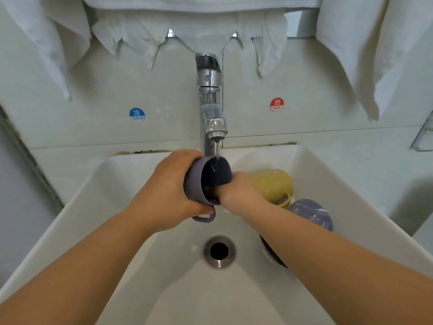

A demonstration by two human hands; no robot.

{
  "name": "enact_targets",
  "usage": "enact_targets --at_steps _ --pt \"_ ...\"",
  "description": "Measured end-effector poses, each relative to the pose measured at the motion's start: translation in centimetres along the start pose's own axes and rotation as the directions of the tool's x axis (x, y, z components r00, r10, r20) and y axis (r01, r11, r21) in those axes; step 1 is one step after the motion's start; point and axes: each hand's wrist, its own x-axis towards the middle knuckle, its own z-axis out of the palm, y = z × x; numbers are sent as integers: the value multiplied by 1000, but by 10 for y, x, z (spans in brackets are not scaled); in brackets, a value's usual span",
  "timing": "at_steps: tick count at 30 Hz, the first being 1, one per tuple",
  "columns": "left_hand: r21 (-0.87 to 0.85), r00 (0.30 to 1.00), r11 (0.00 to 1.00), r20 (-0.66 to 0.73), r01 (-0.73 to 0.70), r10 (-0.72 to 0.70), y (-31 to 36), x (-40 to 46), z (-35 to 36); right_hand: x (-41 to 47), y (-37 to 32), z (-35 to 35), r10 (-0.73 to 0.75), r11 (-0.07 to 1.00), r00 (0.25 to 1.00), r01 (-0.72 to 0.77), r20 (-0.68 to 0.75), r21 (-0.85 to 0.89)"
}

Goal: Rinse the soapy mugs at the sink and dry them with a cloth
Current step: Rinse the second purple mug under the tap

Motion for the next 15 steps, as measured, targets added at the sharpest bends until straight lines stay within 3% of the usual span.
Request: enact_targets --at_steps 2,4,7,10,12,15 --pt "-8 1000 1000 -28 6 -7 0 1 1 1 -1 1 -63 998 996 62 -71 -11" --pt "-11 998 1000 -57 15 -16 -2 2 -1 -1 -4 0 -21 988 997 32 -70 152" --pt "6 996 1000 -86 16 -15 -5 1 -3 -11 -11 4 154 898 970 -217 189 383" --pt "49 997 999 -79 -1 5 -6 0 -1 -14 -11 8 238 853 909 -364 342 373" --pt "85 998 996 -59 -10 15 -6 0 2 -13 -10 7 242 887 922 -337 303 316" --pt "97 997 995 -71 0 7 -4 0 4 -8 -7 7 182 945 976 -208 120 253"
